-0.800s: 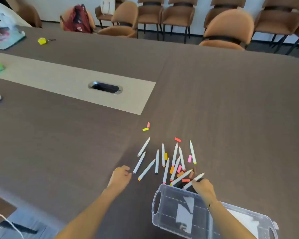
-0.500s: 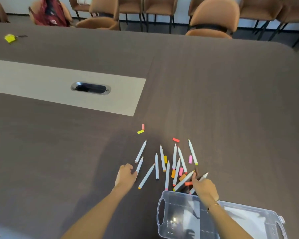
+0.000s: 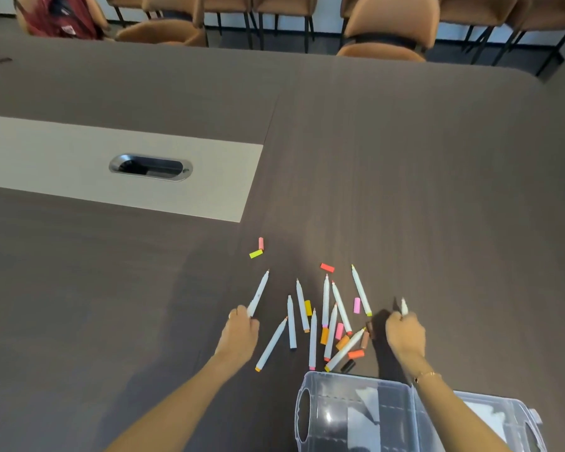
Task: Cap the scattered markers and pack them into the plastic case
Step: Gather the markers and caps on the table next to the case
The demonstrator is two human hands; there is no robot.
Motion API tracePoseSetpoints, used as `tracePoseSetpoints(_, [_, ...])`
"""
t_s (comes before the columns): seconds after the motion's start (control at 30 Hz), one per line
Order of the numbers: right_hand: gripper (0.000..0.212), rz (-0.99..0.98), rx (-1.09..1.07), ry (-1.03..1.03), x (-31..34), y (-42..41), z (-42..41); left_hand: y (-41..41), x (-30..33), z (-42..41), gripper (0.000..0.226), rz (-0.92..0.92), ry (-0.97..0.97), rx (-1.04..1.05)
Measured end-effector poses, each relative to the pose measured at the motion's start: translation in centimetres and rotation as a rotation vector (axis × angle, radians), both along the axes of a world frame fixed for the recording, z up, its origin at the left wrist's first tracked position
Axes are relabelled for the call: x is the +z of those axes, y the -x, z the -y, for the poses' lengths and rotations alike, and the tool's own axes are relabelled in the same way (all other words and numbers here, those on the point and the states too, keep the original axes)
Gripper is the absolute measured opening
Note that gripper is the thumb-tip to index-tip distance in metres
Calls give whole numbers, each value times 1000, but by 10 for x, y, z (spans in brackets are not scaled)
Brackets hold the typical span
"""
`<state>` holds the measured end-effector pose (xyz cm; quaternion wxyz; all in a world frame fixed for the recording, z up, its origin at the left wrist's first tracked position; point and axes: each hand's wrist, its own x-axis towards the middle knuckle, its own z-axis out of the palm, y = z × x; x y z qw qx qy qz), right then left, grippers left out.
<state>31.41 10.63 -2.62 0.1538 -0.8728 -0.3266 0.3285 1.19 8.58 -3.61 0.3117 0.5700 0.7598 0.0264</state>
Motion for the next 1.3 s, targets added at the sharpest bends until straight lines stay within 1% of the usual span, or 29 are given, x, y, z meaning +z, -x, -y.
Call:
tracePoseSetpoints(0.07, [27, -3, 111, -77, 3, 0, -20, 3, 10, -12, 20, 7, -75, 43])
tracePoseSetpoints(0.1, [24, -2, 173, -94, 3, 3, -30, 6, 12, -20, 17, 39, -118, 97])
tracePoseSetpoints(0.17, [20, -7, 305, -80, 4, 11, -47, 10, 16, -35, 5, 85, -160, 143])
tracePoseSetpoints(0.3, [22, 17, 435, 34, -4, 27, -68, 11, 13, -64, 23, 71, -76, 109])
tracePoseSetpoints(0.4, [24, 51, 430, 110, -8, 33, -75, 5, 7, -74, 29, 7, 21, 54])
tracePoseSetpoints(0.53, [28, 97, 412, 149, -12, 33, -74, -3, -3, -74, 25, -90, 107, -21])
tracePoseSetpoints(0.63, [28, 59, 333, 81, -14, 26, -71, -5, -3, -67, 25, -143, 153, -34])
tracePoseSetpoints(0.7, [25, 58, 306, -3, -12, 24, -69, -4, -2, -59, 21, -132, 175, -51])
tracePoseSetpoints(0.8, [23, 67, 342, -113, -7, 28, -61, 0, 2, -45, 13, -85, 144, -89])
tracePoseSetpoints(0.87, [23, 29, 401, -121, -5, 35, -54, 1, 7, -35, 9, -44, 119, -141])
tracePoseSetpoints(0.93, [25, 23, 474, -77, -7, 45, -47, 1, 12, -24, 8, 0, 92, -125])
tracePoseSetpoints(1.0, [28, 31, 528, -1, -11, 55, -39, 0, 14, -14, 13, 35, 90, -48])
tracePoseSetpoints(1.07, [30, 22, 538, 57, -14, 64, -33, -4, 14, -4, 19, 20, 108, -47])
tracePoseSetpoints(1.13, [29, 21, 514, 88, -15, 72, -29, -10, 10, 8, 24, -28, 118, -108])
tracePoseSetpoints(1.23, [27, 42, 444, 117, -15, 78, -32, -20, 1, 21, 41, -87, 160, -173])
tracePoseSetpoints(1.3, [24, 12, 376, 139, -15, 79, -38, -26, -2, 23, 35, -77, 178, -134])
